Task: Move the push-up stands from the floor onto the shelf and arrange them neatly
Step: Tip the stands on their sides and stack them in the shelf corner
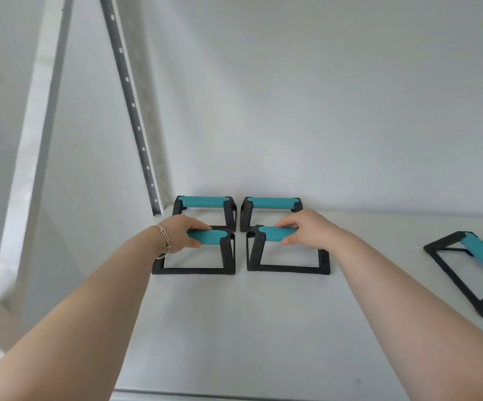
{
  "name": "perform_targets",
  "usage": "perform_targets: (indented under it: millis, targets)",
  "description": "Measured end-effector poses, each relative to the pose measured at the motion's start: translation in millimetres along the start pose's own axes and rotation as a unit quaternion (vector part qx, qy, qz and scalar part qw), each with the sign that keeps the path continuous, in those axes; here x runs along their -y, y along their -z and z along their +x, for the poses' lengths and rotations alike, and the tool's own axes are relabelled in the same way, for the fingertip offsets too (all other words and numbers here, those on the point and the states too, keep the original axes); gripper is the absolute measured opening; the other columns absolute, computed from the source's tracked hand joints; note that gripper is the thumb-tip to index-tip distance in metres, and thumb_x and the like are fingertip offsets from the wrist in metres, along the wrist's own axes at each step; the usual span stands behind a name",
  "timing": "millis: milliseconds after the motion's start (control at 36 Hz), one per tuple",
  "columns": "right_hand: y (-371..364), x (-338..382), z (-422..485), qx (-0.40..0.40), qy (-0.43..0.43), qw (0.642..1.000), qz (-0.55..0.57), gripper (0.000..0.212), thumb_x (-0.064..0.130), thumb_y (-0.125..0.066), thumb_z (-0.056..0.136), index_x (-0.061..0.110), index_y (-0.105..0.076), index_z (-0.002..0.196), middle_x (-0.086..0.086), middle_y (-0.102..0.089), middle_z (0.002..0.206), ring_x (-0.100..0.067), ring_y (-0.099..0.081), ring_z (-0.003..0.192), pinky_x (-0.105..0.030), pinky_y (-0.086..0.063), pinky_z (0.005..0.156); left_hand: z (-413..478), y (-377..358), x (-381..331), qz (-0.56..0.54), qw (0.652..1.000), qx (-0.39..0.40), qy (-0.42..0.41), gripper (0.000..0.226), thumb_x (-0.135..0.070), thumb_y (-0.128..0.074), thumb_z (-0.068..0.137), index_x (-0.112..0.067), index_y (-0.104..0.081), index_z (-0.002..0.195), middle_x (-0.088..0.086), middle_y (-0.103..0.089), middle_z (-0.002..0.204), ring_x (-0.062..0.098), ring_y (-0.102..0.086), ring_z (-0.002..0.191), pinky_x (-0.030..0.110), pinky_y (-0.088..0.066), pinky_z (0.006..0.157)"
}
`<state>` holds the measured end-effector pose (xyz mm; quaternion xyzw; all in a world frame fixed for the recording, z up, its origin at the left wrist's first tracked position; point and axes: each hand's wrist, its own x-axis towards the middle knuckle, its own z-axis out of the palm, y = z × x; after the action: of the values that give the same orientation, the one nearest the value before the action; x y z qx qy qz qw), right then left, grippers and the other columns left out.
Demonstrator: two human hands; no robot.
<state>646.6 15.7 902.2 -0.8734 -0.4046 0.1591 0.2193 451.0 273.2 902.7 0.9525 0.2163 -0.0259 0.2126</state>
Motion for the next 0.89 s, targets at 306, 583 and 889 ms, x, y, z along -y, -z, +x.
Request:
perform_targets:
  millis: [306, 583, 889]
  targets:
    - [-18, 12, 25, 0.008, -0.011, 0.999, -0.030, 0.047, 0.021, -0.077, 0.079, 0.027, -0.066, 0.124, 0.014, -0.064, 0.124, -0.008, -0.056, 0.116, -0.025, -0.041, 0.102, 21, 2, 32, -0.024, 0.999, 0.021, -0.029, 0.044, -0.018, -0.065, 0.088, -0.035, -0.059, 0.128, -0.011, -0.060, 0.123, 0.011, -0.053, 0.108, 0.024, -0.037, 0.103]
    - [-17, 10, 30, 0.001, -0.027, 1.000, -0.015, 0.048, 0.020, -0.076, 0.080, 0.028, -0.065, 0.125, 0.014, -0.062, 0.128, -0.005, -0.052, 0.116, -0.021, -0.035, 0.100, 38, 0, 39, -0.037, 0.998, 0.012, -0.057, 0.044, -0.019, -0.068, 0.086, -0.035, -0.060, 0.126, -0.012, -0.061, 0.121, 0.008, -0.052, 0.104, 0.022, -0.036, 0.103]
    - [-19, 12, 31, 0.003, -0.031, 1.000, -0.006, 0.047, 0.026, -0.077, 0.080, 0.028, -0.064, 0.125, 0.014, -0.062, 0.125, -0.006, -0.053, 0.118, -0.021, -0.036, 0.099, 42, -3, 33, -0.048, 0.996, 0.004, -0.074, 0.043, -0.023, -0.069, 0.086, -0.029, -0.061, 0.127, -0.010, -0.061, 0.126, 0.009, -0.053, 0.111, 0.020, -0.035, 0.103]
